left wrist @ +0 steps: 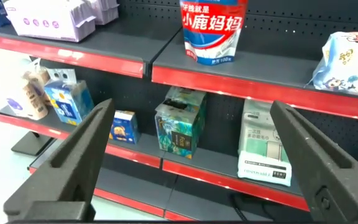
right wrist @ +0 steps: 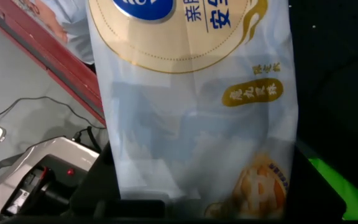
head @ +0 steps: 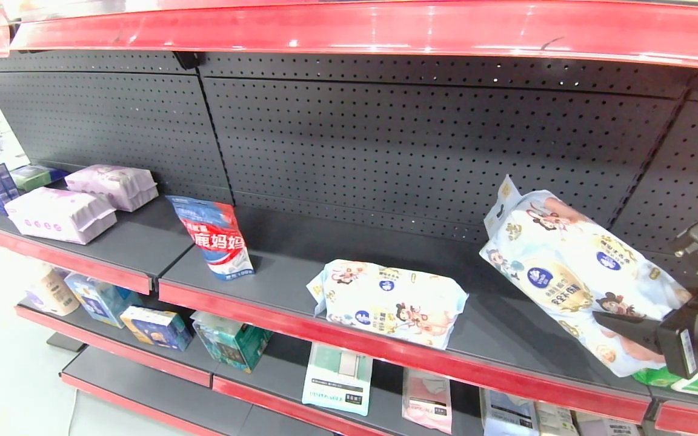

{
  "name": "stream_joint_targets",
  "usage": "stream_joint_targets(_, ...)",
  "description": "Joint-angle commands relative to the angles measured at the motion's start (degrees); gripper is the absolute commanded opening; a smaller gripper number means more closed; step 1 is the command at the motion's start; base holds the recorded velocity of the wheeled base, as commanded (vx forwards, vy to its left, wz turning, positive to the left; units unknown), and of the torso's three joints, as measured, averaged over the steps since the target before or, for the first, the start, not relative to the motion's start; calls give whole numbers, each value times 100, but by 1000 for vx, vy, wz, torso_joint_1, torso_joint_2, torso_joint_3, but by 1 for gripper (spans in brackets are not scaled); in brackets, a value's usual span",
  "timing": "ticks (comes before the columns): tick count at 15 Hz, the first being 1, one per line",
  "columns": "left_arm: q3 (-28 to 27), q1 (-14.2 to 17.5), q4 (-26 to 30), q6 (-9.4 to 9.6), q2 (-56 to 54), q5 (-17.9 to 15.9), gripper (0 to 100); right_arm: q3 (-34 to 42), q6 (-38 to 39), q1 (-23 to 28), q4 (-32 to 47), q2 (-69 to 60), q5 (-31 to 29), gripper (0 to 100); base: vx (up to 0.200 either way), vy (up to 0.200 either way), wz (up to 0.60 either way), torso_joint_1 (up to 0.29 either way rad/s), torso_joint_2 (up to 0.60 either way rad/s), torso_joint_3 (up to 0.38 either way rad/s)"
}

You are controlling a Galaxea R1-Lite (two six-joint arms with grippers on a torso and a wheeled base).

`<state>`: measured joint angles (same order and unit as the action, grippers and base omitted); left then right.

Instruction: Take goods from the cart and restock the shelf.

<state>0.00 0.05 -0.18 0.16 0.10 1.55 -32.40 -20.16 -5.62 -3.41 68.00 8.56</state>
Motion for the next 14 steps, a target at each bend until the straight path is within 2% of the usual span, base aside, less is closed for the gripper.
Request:
stream_joint_targets(1,0,4,-8,2,-1,3,100,-170,-14,-88,-1,407,85,0,0,0,0,0,0,0)
stream_joint_targets(5,0,4,1,2,-1,3,100,-829,-163,-203,-1,1022,93,0,0,0,0,0,0,0)
stream_joint_targets(6,0,4,1,2,-1,3,100,-1260,-330,-229,-1,1515,93,0,0,0,0,0,0,0)
stream_joint_targets(8,0,4,-8,2,-1,3,100,-1594,-366,-238,-1,1972,102,0,0,0,0,0,0,0)
stream_joint_targets(14,0,4,1,2,8,3,100,-2139,-612,-282,-309,3141,120,0,0,0,0,0,0,0)
